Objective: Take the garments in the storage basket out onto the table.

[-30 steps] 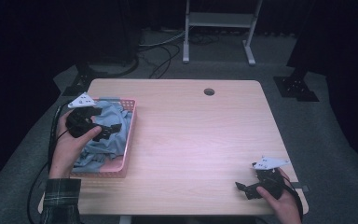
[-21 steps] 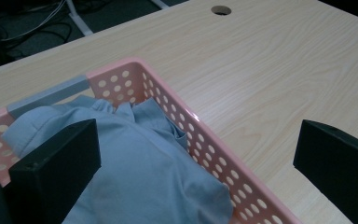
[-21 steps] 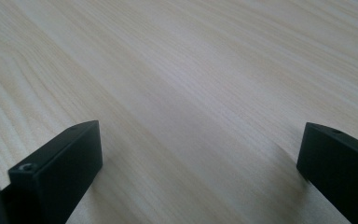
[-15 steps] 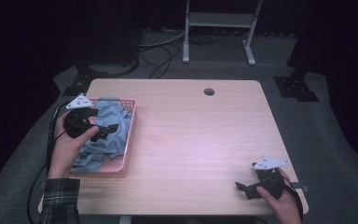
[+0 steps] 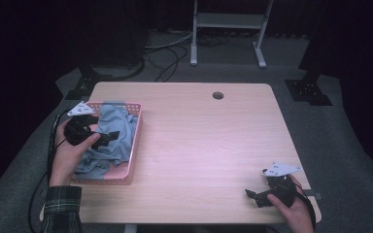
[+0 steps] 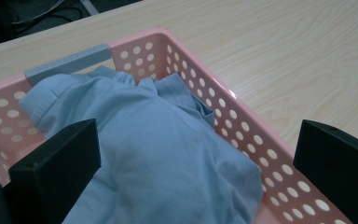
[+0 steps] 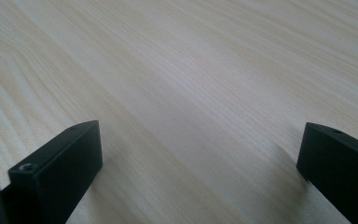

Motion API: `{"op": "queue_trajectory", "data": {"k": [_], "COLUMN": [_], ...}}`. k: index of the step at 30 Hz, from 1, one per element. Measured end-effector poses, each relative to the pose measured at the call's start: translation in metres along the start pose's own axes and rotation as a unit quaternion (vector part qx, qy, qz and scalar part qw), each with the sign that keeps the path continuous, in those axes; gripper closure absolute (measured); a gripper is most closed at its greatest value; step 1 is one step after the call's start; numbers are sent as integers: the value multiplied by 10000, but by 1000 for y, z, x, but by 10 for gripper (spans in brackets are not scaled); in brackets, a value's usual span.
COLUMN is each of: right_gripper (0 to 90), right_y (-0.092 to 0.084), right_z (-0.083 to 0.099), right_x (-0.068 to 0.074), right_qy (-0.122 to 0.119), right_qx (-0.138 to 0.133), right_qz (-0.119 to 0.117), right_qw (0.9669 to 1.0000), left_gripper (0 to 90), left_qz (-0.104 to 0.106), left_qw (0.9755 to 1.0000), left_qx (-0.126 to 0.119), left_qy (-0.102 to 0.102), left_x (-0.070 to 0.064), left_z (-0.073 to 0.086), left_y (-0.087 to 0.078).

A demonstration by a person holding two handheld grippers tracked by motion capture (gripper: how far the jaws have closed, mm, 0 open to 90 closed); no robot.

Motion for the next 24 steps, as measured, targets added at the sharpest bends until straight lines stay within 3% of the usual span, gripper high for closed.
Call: {"op": "queue_trajectory", "data": {"k": [24], "right_gripper": [0], "right_y": [0], "right_z": [0], "right_x": [0], "right_qy": [0], "right_qx": [1], "right_qz": [1], "right_qw": [10000], "left_gripper": [0], "left_qz": [-30], "left_qw": [9991], "left_qx": [392], "left_qy": [-175], "left_x": [14], "left_z": [27], "left_y": [26]}}
Point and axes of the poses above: each handheld gripper's, and its own axes: y roughly forward along the jaws, z roughly out of its underside, x roughly to its left, the point moved 4 cm from there along y, roughly forward along the jaws, and after that the axes turned 8 degrees about -x, right-handed, at the moved point
